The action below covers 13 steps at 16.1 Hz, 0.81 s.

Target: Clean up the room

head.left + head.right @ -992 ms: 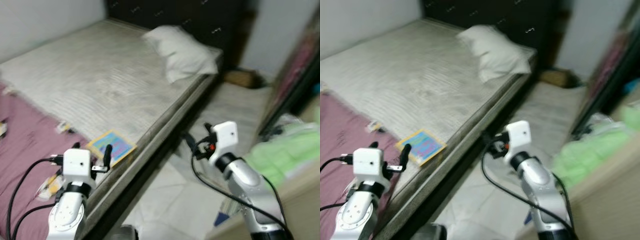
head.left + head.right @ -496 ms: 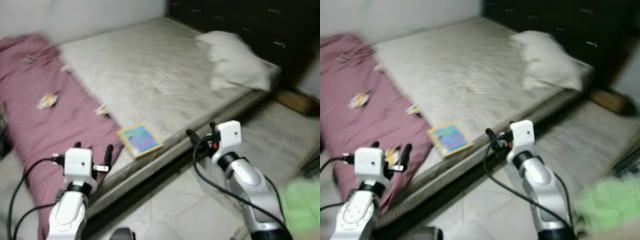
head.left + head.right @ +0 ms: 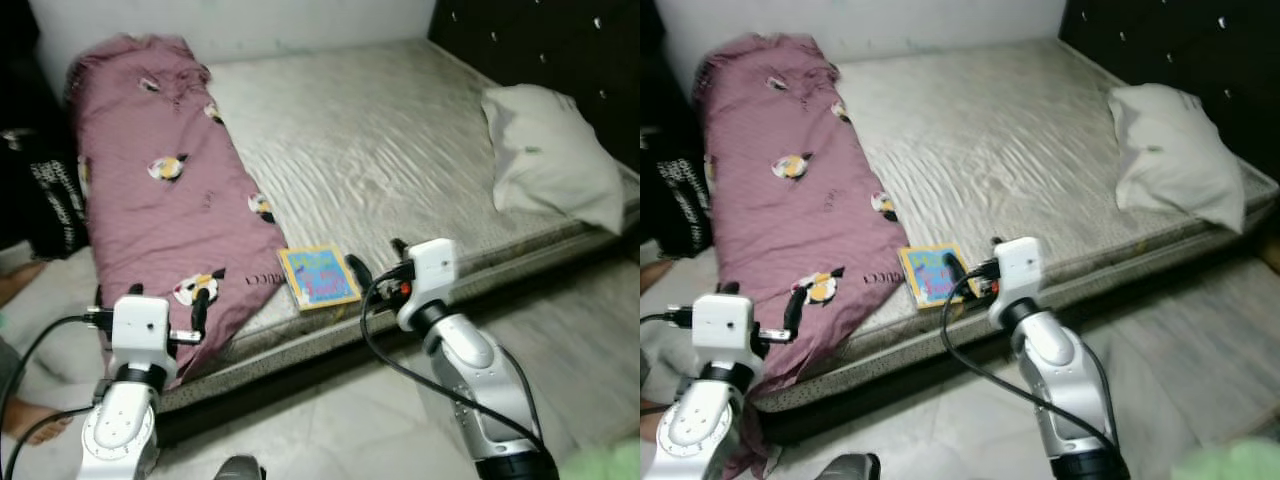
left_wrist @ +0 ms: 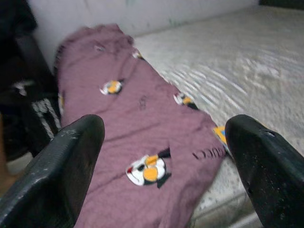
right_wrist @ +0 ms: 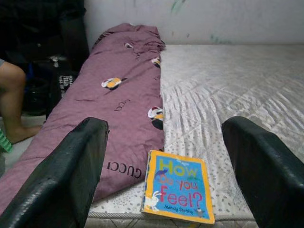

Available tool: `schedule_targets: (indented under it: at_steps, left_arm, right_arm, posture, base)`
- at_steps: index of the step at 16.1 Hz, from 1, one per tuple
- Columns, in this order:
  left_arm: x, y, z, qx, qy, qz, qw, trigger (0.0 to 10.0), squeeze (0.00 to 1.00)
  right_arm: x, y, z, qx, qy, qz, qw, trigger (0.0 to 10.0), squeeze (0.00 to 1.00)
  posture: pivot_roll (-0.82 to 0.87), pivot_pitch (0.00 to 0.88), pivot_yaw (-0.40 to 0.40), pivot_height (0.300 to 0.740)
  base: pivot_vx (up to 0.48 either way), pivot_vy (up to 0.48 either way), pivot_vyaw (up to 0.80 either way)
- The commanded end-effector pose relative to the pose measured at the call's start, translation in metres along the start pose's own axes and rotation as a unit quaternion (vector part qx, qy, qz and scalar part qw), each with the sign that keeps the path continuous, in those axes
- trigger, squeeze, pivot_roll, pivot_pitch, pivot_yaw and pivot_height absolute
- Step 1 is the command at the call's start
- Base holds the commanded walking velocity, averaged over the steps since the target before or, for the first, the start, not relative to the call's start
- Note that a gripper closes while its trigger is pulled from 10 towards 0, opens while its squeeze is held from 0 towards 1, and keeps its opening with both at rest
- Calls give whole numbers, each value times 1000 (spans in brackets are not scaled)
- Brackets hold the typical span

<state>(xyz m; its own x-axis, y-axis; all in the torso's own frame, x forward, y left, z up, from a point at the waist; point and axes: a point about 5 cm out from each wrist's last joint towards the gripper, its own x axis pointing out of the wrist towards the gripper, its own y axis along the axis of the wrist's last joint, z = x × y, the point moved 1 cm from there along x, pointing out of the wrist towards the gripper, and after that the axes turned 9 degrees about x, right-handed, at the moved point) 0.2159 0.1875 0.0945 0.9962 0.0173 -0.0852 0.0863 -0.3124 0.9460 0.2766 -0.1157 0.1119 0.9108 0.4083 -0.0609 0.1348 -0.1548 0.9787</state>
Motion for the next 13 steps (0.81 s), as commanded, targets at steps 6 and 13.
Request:
schedule_targets:
  at_steps: [6,13]
  left_arm:
    - [1,3,7,-11,-18,9,1000,10000,0]
    - [1,6,9,-25,-36,20,999,10000,0]
  right_arm:
    - [-3,2,10,-7,-22,9,1000,10000,0]
    - [-2,3,11,-9,-25,14,1000,10000,0]
  posture:
    - [4,70,-54,740]
    - [4,66,-53,740]
  base:
    - [0,0,800]
    - [0,0,475]
